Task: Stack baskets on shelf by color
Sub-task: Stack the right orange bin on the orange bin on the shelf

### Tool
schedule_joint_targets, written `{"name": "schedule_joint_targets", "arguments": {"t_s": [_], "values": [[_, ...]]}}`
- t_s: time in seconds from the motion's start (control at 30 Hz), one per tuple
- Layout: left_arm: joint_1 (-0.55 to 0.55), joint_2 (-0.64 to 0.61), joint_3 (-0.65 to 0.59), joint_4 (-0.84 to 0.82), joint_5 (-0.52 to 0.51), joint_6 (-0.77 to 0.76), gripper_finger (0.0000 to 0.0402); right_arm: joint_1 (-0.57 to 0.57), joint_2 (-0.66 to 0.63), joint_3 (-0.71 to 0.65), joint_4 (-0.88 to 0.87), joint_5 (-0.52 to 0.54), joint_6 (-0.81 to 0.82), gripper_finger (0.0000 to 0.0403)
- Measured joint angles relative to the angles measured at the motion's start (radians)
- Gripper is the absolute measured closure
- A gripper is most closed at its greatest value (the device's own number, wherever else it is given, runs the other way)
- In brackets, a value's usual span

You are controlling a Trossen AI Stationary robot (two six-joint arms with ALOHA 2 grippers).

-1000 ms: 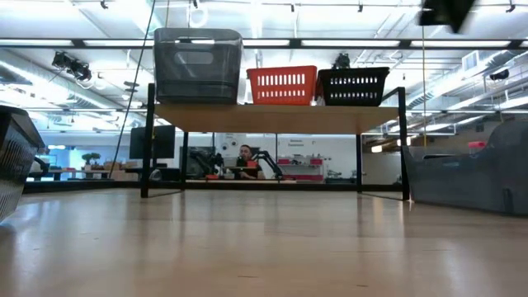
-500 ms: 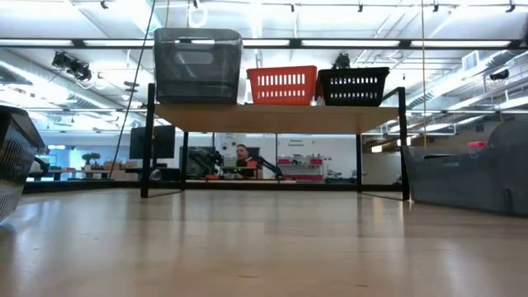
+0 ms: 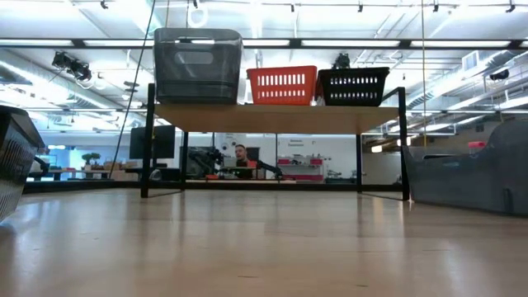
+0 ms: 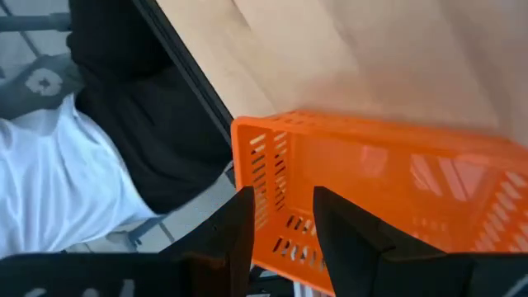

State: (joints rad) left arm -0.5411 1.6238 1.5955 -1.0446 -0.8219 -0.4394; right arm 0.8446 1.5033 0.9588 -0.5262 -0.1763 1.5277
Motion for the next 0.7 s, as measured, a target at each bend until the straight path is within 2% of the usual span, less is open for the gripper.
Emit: {"name": "schedule_joint_targets", "arguments": {"t_s": [0.3,0.47,0.7], "values": [[-0.040,0.000,0.000,0.009,-0.003,-0.003,0.0387,0.002,0.165,0.000,0.088,-0.073,0.003,0.0271],[-0.042,0.000,0.000,0.009,-0.003,-0.003,0.0384,-0.047,0.235,0.000,0.154,-0.091,-0.134,0.0271],[-0.040,0.000,0.000,0.009,-0.003,-0.003,0.0386,-0.179,0.280,0.000,0.294,-0.087,-0.350,0.0271]]}}
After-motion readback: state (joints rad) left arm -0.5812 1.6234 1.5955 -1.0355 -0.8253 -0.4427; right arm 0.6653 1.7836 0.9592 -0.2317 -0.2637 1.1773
